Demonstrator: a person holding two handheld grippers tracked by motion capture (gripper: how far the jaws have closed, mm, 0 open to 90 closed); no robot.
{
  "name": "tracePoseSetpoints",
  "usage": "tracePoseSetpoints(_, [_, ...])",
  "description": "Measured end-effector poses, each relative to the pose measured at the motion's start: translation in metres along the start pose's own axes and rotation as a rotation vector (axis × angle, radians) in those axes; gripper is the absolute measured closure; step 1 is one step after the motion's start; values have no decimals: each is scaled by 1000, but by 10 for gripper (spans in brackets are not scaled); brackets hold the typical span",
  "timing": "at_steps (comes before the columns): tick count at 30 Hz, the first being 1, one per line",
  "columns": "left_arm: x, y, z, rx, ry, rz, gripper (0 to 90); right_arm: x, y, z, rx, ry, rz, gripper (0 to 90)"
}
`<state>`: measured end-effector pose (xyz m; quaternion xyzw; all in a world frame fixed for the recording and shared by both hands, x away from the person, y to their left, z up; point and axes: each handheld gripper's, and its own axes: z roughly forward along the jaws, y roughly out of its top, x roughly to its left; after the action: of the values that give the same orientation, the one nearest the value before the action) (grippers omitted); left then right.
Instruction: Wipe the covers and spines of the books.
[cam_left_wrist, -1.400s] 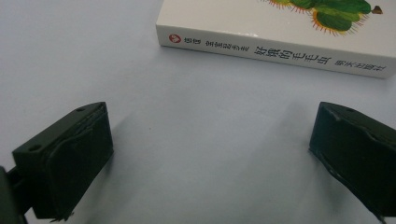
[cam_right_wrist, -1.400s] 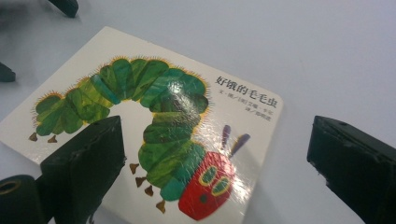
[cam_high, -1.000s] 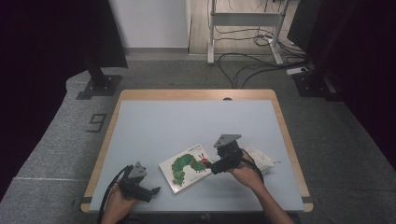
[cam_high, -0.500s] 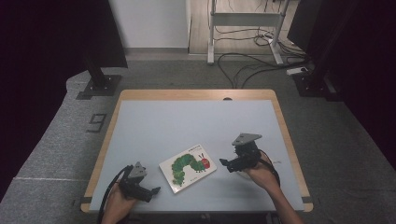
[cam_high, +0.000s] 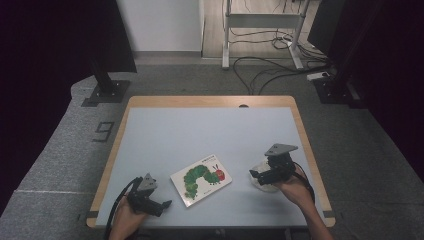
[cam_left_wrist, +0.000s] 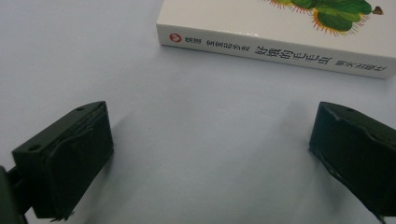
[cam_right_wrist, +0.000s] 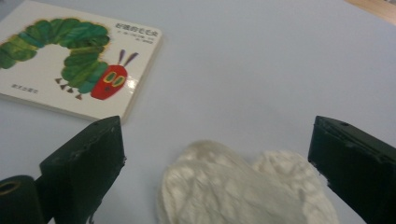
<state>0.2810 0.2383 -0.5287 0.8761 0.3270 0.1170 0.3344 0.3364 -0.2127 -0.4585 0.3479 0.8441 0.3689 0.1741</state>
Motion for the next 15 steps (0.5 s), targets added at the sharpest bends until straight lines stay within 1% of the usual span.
tracePoseSetpoints(2, [0, 0, 0, 0, 1, -1, 0, -6, -6, -3, 3, -16, 12, 21])
tracePoseSetpoints(5, [0, 0, 0, 0, 0, 0, 0, -9, -9, -5, 4, -25, 15, 16])
tracePoseSetpoints(9, [0, 0, 0, 0, 0, -1, 0, -16, -18, -8, 10, -43, 33, 9])
tracePoseSetpoints(11, [0, 0, 0, 0, 0, -1, 0, -17, -20, -8, 10, -44, 35, 7])
tracePoseSetpoints(13, [0, 0, 0, -1, 1, -1, 0, -19, -26, -7, 19, -42, 42, 3])
tracePoseSetpoints(15, [0, 0, 0, -1, 0, -1, 0, -19, -30, -4, 28, -37, 39, 0])
